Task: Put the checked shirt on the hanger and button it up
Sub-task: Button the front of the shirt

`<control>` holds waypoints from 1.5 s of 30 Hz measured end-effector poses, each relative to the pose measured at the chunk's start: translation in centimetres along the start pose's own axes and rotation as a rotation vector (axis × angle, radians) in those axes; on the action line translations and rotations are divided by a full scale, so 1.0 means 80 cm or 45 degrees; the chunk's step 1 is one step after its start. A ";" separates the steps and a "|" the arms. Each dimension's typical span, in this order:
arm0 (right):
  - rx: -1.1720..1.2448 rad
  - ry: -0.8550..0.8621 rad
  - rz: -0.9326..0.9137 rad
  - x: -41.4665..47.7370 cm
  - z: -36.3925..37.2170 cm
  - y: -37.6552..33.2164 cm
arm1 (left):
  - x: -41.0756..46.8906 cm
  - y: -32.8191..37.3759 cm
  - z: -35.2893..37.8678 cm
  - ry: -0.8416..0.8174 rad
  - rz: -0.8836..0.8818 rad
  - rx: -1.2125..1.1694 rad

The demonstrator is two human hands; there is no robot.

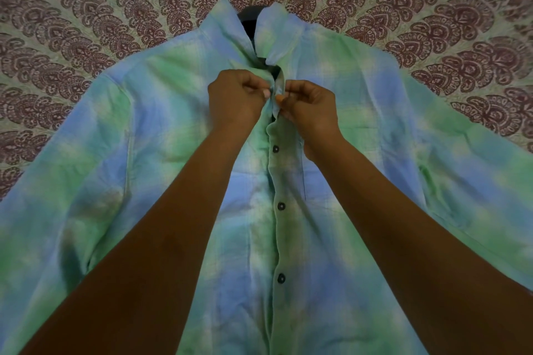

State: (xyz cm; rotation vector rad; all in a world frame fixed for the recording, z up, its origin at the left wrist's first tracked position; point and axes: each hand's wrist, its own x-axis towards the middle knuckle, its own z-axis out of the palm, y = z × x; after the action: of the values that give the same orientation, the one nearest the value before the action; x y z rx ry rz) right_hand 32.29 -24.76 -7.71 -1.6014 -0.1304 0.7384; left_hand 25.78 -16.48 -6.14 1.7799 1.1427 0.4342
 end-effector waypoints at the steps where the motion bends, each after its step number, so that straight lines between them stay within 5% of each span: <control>1: -0.032 0.011 -0.008 0.000 0.001 0.000 | 0.000 -0.001 0.000 0.007 -0.017 -0.026; 13: -0.196 0.093 -0.062 0.003 0.000 0.001 | -0.007 0.004 0.004 0.003 0.024 0.046; 19: -0.273 0.066 -0.111 0.007 0.002 0.001 | -0.008 -0.005 0.003 -0.053 -0.078 -0.124; 24: -0.034 -0.068 -0.074 0.001 0.002 -0.005 | -0.001 -0.008 0.000 0.019 -0.156 -0.215; 32: -0.143 0.092 -0.060 0.005 0.005 0.006 | -0.003 -0.007 0.003 -0.070 -0.245 -0.359; 45: -0.451 0.227 -0.540 -0.015 0.015 0.010 | -0.005 0.014 -0.002 -0.133 -0.435 -0.615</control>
State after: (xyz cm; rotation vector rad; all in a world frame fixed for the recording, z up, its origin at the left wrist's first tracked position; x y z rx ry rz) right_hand 30.43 -24.47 -8.00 -1.8836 -0.4762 0.2481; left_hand 26.03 -16.87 -5.04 1.1525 1.1274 0.3674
